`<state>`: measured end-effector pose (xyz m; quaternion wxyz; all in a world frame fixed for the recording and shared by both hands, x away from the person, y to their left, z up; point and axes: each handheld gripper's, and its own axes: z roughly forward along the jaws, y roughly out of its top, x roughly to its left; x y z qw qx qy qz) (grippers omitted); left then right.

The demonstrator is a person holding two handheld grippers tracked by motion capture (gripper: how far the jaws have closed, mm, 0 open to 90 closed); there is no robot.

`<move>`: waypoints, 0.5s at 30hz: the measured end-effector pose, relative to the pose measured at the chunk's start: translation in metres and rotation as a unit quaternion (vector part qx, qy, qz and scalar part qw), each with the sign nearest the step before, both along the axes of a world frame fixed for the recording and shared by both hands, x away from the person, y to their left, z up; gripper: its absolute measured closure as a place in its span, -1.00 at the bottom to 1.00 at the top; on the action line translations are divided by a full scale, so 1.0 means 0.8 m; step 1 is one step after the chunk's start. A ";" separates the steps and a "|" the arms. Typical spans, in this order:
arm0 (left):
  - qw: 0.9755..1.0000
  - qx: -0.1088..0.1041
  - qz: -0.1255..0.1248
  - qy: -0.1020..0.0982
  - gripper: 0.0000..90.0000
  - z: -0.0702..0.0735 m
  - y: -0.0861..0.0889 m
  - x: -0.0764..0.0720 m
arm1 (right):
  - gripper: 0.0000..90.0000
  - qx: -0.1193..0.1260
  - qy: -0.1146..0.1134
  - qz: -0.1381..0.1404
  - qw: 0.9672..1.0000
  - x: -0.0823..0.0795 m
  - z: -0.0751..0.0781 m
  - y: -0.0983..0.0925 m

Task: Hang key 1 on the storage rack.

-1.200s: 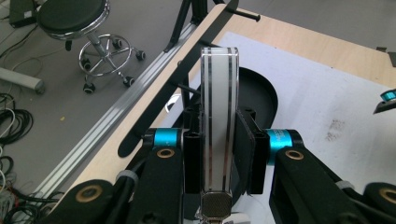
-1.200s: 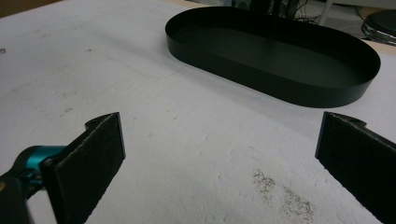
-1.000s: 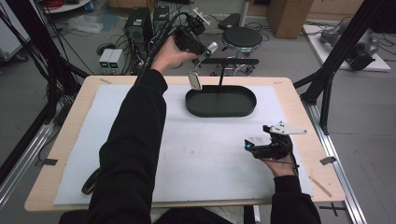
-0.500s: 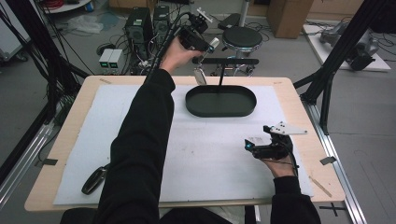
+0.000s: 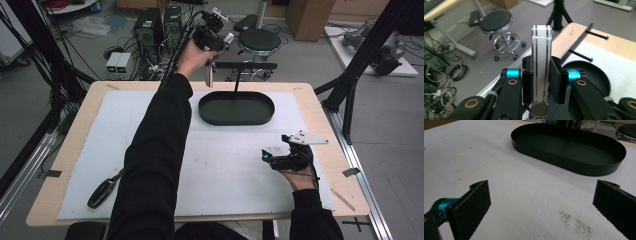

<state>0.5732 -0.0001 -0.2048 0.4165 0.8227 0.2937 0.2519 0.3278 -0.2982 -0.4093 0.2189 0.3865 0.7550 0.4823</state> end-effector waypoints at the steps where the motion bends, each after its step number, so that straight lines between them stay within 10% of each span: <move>1: 1.000 0.000 0.010 -0.011 0.66 -0.001 0.000 0.000 | -0.99 0.000 0.000 0.000 1.000 0.000 0.000 0.000; 5: 0.998 -0.003 0.062 -0.032 0.65 -0.006 -0.002 0.005 | -0.99 0.001 0.001 -0.001 1.000 0.000 0.000 0.000; 10: 0.998 -0.006 0.057 -0.002 0.64 -0.019 0.001 0.014 | -0.99 -0.001 -0.002 0.001 1.000 -0.001 0.001 0.000; 15: 0.998 -0.012 0.055 0.007 0.08 -0.016 0.007 0.011 | -0.99 0.000 0.003 -0.004 1.000 -0.001 0.000 -0.001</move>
